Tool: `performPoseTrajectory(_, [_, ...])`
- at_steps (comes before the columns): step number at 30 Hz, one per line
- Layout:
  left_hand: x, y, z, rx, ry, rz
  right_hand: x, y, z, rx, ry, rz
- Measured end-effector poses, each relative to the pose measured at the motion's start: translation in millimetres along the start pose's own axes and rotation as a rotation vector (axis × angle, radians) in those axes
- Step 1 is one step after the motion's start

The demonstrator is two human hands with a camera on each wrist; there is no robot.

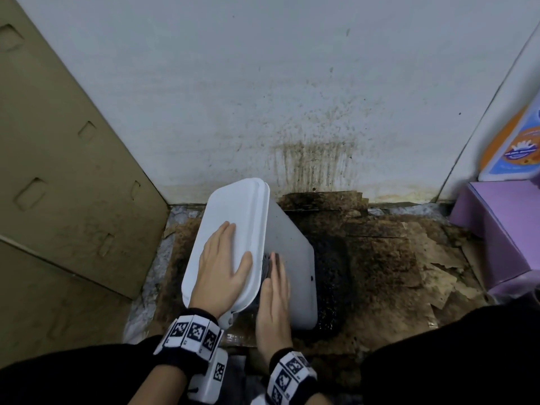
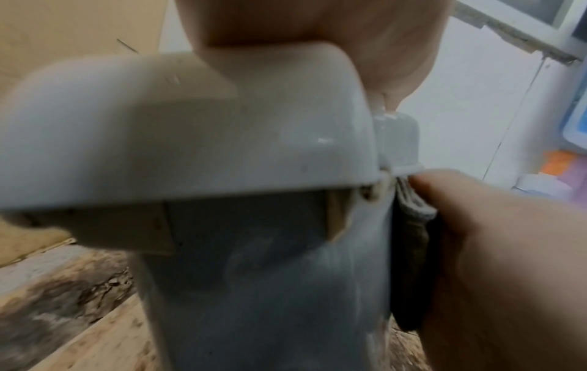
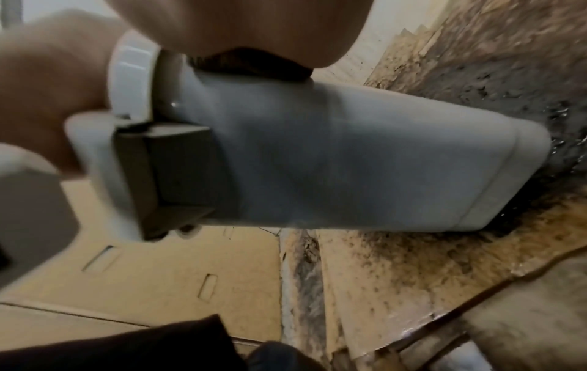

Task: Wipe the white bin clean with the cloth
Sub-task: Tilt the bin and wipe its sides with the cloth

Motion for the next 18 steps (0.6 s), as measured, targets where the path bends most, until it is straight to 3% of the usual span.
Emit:
performPoseTrajectory(5, [0.6,4.7,-9.0,-0.024,-0.004,0.001,9.6,11.5,44.9,-0.075,-0.040,0.020])
performPoseTrajectory(12, [1.3,9.7,-20.1,-0.072,0.005,0.009,15.1,47.1,143.2,-0.171,-0.384,0.060])
performPoseTrajectory(18, [3.4,10.3,-27.3,-0.063,0.006,0.009,17.2,30.8,109.1,-0.101,-0.405,0.097])
Point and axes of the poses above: each hand's wrist, its own x-axis towards the middle knuckle, its own y-axis out of the back of the hand, z = x × y, the point moved 5 cm from there along x, towards the middle knuckle, and after that the axes turned 7 degrees about -z, right-handed, at the moved point
